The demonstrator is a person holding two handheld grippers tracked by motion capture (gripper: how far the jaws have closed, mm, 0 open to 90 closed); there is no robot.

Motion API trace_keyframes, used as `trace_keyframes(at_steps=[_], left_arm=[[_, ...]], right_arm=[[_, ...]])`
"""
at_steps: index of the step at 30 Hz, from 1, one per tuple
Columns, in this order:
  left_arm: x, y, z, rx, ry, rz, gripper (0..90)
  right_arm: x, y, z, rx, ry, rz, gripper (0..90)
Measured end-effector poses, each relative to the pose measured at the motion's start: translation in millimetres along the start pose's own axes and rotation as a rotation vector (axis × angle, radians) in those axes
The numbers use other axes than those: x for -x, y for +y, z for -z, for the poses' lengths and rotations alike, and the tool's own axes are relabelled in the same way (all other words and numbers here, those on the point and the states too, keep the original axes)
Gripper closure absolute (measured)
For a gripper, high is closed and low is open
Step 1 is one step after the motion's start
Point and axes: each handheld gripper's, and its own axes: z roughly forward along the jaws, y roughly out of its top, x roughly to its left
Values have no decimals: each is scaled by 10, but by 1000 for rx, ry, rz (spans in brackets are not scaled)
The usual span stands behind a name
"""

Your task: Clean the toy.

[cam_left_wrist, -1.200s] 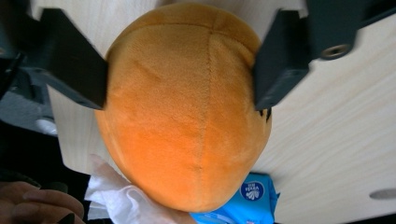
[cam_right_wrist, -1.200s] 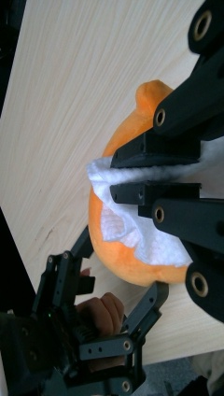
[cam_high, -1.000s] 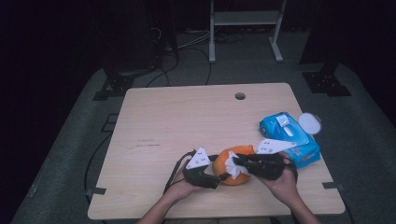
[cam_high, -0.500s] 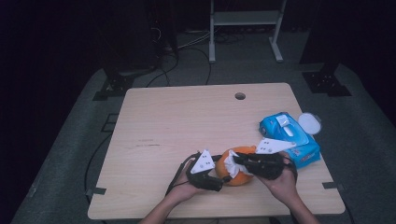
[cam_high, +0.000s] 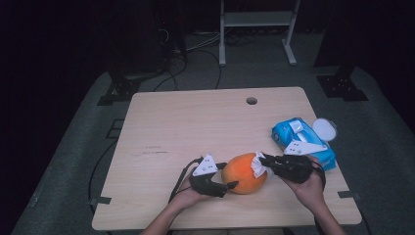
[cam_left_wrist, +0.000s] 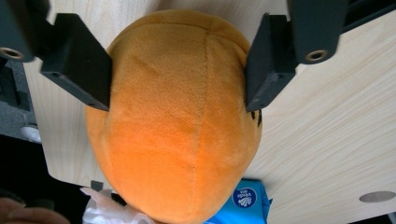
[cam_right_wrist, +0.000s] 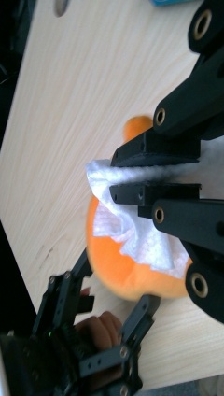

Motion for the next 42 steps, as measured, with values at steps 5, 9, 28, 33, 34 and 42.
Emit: trace_keyframes(at_steps=[5,9,28,33,34,42], left_arm=[[100,65,-42,41,24,-55,174],[27,28,-5,31,23,-3,255],[28,2,7,40,14,5,298],[90,2,4,29,5,-81,307],[93,2,6,27,2,-90,307],[61,45,30,37,-11,-31,162]], right_arm=[[-141,43,-67,1,46,22,806],[-284,84,-135,-5,71,84,802],[193,-110,-63,-26,8,-97,800],[253,-112,-69,-17,14,-120,797],[249,-97,-64,-12,15,-117,798],[237,-93,-50,2,45,-139,807]])
